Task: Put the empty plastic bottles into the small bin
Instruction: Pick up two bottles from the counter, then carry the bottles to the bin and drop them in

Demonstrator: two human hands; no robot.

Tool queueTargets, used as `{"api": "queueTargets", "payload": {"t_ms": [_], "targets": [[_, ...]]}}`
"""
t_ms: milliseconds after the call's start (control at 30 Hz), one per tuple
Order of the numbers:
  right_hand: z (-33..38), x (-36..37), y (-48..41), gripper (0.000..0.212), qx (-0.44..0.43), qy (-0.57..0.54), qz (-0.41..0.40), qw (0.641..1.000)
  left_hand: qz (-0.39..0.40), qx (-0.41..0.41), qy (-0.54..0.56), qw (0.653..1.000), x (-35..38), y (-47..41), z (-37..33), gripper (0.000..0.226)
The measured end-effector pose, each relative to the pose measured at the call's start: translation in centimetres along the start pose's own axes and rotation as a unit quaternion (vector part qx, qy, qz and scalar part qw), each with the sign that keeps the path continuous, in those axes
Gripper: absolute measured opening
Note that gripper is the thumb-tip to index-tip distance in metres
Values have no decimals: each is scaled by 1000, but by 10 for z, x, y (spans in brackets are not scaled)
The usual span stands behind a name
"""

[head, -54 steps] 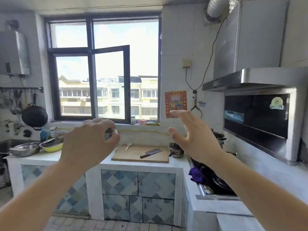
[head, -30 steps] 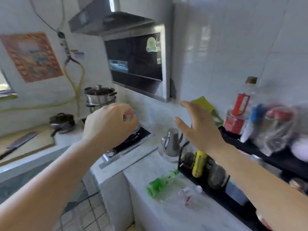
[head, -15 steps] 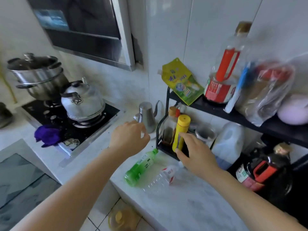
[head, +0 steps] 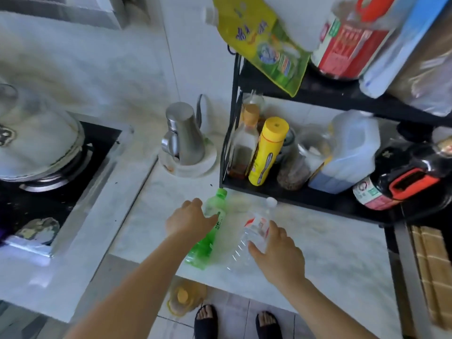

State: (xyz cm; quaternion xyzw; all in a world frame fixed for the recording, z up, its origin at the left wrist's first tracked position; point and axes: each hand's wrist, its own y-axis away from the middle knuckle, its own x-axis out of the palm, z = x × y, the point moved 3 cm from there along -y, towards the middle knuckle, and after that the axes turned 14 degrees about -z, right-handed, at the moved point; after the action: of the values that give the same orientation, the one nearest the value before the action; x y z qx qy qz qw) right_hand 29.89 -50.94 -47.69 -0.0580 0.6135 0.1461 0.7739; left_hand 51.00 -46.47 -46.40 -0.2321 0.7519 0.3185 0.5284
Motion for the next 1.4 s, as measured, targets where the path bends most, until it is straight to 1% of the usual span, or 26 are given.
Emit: {"api": "queueTargets", "payload": {"t_ms": [67,133,233,333,400,500,633,733,833,967,1067,1233,1333,1400], "targets": [[6,13,-1,84,50,-6,3,999,30,-12,-9,999,14,-4,4,74],[11,24,-1,94,97,-17,15,995,57,-21,-11,998,27,-6,6,80],[17,35,0,102,152,-39,17,987,67,-17,-13,998,42,-7,10,74],[19,39,5,99,188,-70,21,979,64,-12,25,998,48,-6,13,66],[19,35,9,96,193,-91,20,977,61,-6,35,998,46,-3,17,65],[16,21,20,91,173,-107,2,979,47,-1,39,998,37,6,27,64],[21,3,35,90,104,-112,-4,988,-2,-50,68,996,11,23,47,65],[37,-11,39,90,37,-130,-7,991,-58,-103,102,988,-16,45,65,65],[60,-30,37,89,-57,-146,-8,988,-126,-151,139,971,-43,75,86,66],[101,-53,46,87,-194,-168,-11,966,-242,-244,180,922,-78,133,121,64],[139,-65,70,89,-303,-186,7,935,-315,-329,179,872,-98,191,155,58],[213,-72,147,89,-472,-205,58,855,-405,-446,165,781,-124,313,218,47],[255,-76,213,87,-540,-220,93,807,-448,-504,150,723,-133,396,255,50],[277,-79,264,88,-585,-233,118,768,-478,-536,143,681,-132,453,277,54]]}}
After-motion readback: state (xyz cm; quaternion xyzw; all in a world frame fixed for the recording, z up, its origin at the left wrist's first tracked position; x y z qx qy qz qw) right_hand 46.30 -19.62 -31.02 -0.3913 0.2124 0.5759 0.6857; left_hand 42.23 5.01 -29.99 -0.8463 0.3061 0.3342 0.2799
